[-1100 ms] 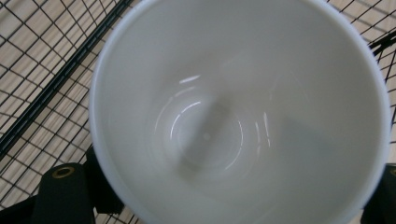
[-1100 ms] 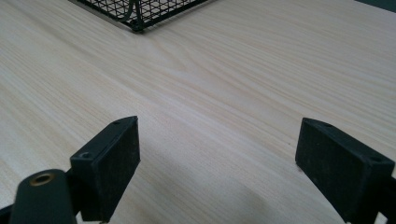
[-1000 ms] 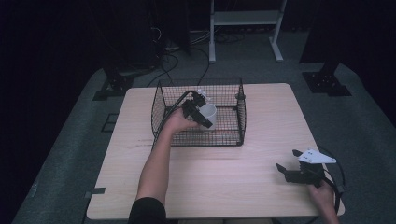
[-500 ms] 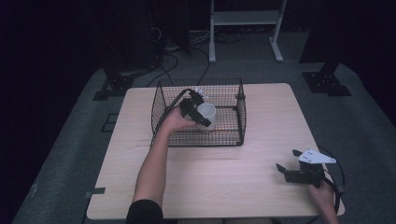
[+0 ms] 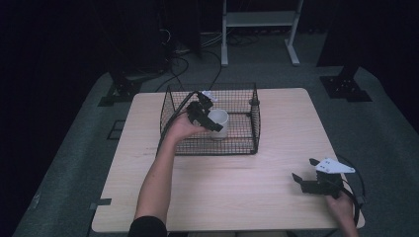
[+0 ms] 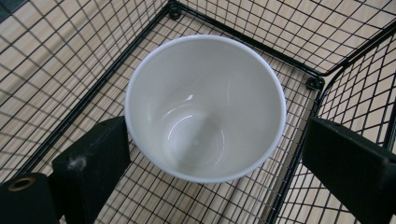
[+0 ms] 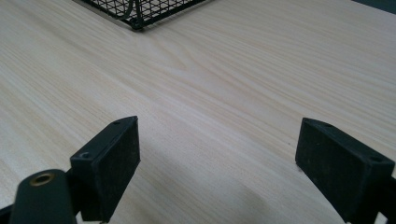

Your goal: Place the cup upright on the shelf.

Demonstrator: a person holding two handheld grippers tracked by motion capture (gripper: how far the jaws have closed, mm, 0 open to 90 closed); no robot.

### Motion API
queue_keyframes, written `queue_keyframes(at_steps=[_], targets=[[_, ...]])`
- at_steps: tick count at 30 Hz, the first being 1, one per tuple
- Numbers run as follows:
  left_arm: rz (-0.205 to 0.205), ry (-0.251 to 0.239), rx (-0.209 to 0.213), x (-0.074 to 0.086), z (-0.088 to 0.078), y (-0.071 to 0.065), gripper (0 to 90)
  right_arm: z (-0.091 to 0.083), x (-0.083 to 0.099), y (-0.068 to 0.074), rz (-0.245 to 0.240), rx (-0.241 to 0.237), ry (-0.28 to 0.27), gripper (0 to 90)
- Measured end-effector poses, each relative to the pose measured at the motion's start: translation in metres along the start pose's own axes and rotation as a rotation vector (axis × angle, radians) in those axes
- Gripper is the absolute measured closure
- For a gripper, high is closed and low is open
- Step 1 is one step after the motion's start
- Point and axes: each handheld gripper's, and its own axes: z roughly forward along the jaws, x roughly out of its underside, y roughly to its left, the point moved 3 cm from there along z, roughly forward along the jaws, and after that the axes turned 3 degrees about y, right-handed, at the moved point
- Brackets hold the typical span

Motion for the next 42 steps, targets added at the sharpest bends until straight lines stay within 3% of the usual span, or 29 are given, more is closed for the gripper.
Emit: queue_keyframes(at_steps=[10,24,36,42], targets=[[-0.015,-0.054,-0.029,0.007,-0.018,-0.004,7.0,0.000,0.000,0.001,-0.008,0.003,0.006,13.1],[0.024,-0.128,-0.056,0.011,-0.044,-0.022,7.1,0.000,0.000,0.000,-0.001,0.003,0.000,13.1],[0.061,-0.162,-0.080,0.023,-0.066,-0.039,7.1,0.000,0.000,0.000,0.002,0.005,-0.001,13.1],[0.065,-0.172,-0.079,0.031,-0.069,-0.044,7.1,0.000,0.000,0.000,0.003,0.006,-0.001,13.1]])
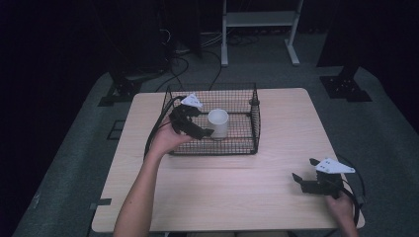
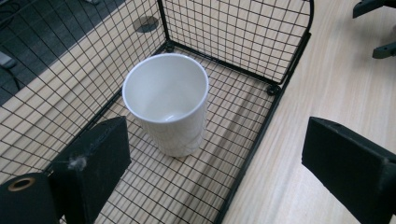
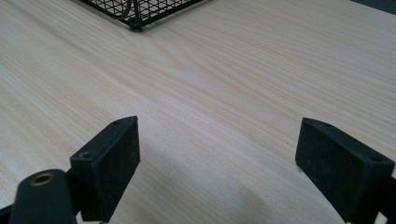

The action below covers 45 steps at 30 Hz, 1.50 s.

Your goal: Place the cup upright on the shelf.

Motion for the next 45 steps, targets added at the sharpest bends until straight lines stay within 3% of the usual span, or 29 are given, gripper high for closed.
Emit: queue_keyframes(at_steps=[22,45], targets=[[0.064,-0.037,-0.008,0.012,-0.018,-0.034,7.1,0.000,0.000,0.000,0.006,0.001,-0.003,13.1],[0.049,-0.033,0.003,0.044,-0.018,-0.052,7.2,0.000,0.000,-0.001,0.011,0.003,-0.001,13.1]])
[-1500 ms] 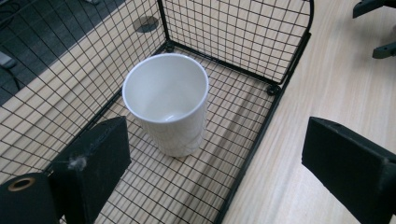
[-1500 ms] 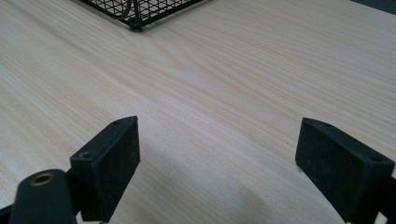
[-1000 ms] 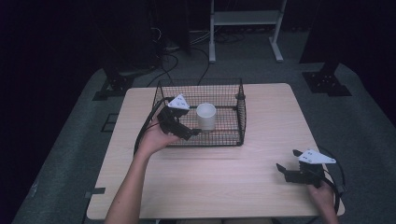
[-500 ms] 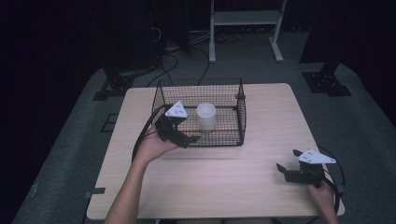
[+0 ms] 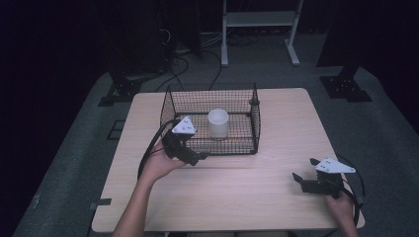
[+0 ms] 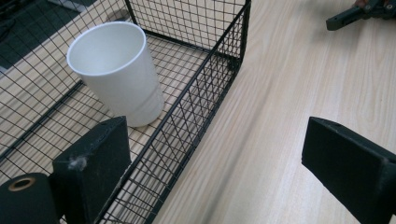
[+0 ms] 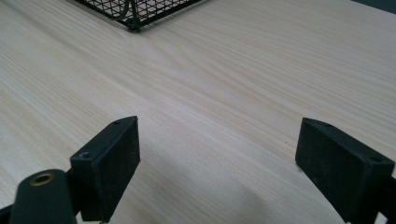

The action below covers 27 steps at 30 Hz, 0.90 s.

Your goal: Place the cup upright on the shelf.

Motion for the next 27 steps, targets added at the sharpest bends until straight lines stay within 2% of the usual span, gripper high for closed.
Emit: queue_keyframes(at_steps=[7,27], targets=[[0.001,0.000,0.012,0.005,0.000,-0.006,7.2,0.000,0.000,0.000,-0.002,0.000,0.001,13.1],[-0.003,-0.007,0.012,0.019,0.000,-0.018,7.2,0.000,0.000,0.000,-0.002,0.000,0.002,13.1]])
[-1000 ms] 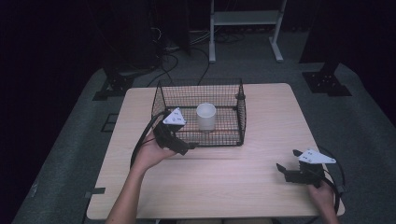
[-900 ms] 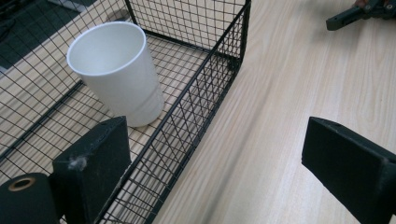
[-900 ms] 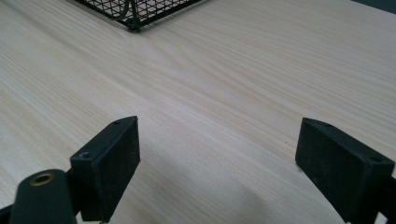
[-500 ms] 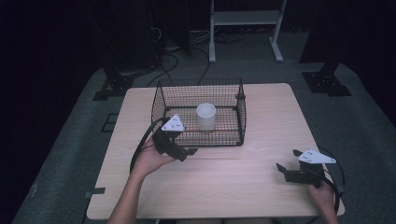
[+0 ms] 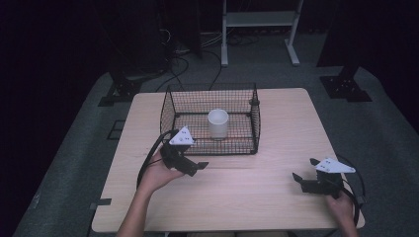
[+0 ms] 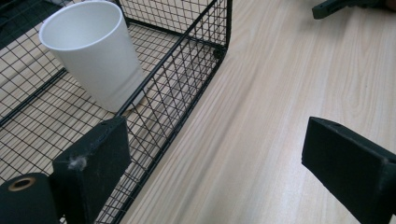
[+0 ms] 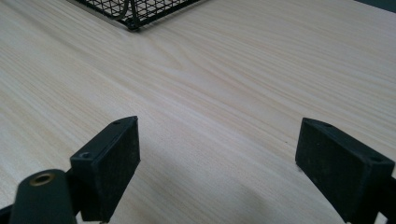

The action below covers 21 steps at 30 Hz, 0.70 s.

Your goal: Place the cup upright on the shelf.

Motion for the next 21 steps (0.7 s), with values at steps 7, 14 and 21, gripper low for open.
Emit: queue_keyframes(at_steps=[7,14,21], targets=[[0.002,-0.008,0.000,0.003,-0.001,-0.004,7.1,0.000,0.000,0.000,0.001,-0.001,0.000,13.1],[-0.005,-0.008,0.003,0.009,-0.002,-0.009,7.2,0.000,0.000,0.000,0.000,0.001,-0.001,13.1],[-0.009,-0.009,0.001,0.016,-0.003,-0.012,7.1,0.000,0.000,0.000,0.001,0.000,0.000,13.1]])
